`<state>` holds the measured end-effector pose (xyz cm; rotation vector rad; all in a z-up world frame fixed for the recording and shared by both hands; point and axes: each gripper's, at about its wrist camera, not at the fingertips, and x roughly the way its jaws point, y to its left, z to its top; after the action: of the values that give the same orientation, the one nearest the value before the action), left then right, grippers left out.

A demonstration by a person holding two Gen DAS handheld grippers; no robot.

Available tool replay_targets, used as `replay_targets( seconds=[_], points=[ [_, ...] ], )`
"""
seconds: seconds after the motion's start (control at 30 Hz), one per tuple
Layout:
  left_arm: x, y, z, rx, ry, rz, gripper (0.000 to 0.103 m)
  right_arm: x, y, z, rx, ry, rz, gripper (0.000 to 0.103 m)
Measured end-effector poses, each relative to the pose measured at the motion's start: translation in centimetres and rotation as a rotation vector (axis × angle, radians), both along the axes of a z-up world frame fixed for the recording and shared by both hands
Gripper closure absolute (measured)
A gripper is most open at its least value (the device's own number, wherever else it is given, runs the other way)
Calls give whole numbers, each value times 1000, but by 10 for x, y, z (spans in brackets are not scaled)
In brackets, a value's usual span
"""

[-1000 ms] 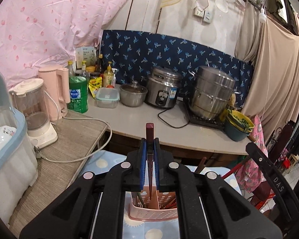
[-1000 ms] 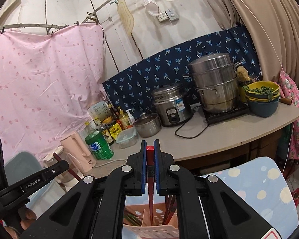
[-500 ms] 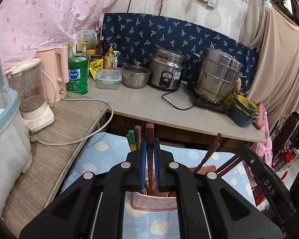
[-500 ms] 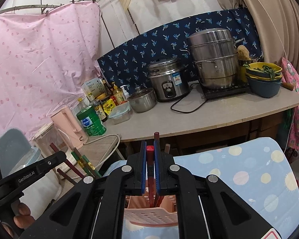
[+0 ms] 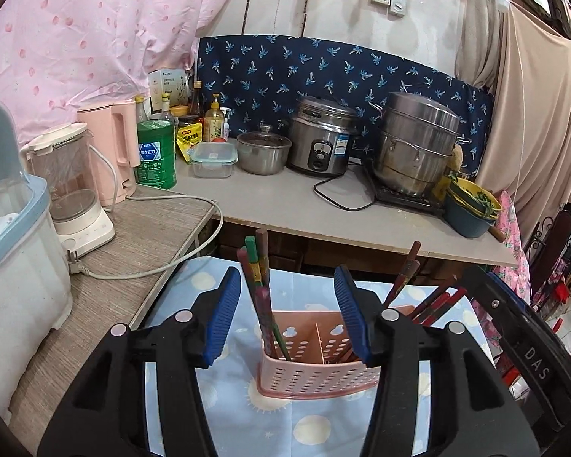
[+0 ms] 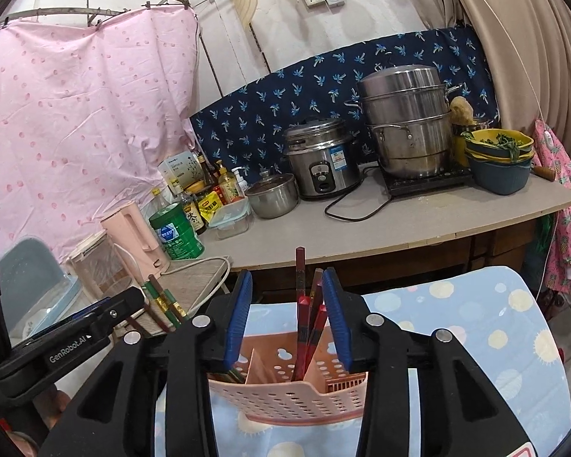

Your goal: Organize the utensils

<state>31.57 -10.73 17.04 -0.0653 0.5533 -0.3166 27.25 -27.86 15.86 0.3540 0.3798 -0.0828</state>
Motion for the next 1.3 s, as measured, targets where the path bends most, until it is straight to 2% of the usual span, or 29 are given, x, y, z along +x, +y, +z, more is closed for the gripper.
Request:
replay_targets(
  seconds=[0.23, 0.5, 0.63, 0.73, 1.0, 1.13, 1.3],
  points=[
    [-14, 2, 4, 11, -17, 2, 54, -16, 9, 7, -27, -11, 13, 59],
    [-39, 7, 5, 24, -36, 19, 45, -41, 17, 9, -42, -10, 24, 54],
    [-53, 8, 2, 43, -40, 18, 44, -57, 22, 7, -50, 2, 30, 53],
    [-63, 9, -1, 54, -39, 18, 39, -68, 26, 4, -63, 8, 34, 53],
    [-84, 11, -9, 81, -32, 11, 38, -95, 40, -3, -108, 26, 39, 52],
    [-96, 14, -15, 79, -27, 19, 30, -109, 41, -9, -116, 34, 29, 44],
    [-107, 19, -30, 91, -3, 23, 29, -120, 41, -21, -113, 64, 18, 44]
  ],
)
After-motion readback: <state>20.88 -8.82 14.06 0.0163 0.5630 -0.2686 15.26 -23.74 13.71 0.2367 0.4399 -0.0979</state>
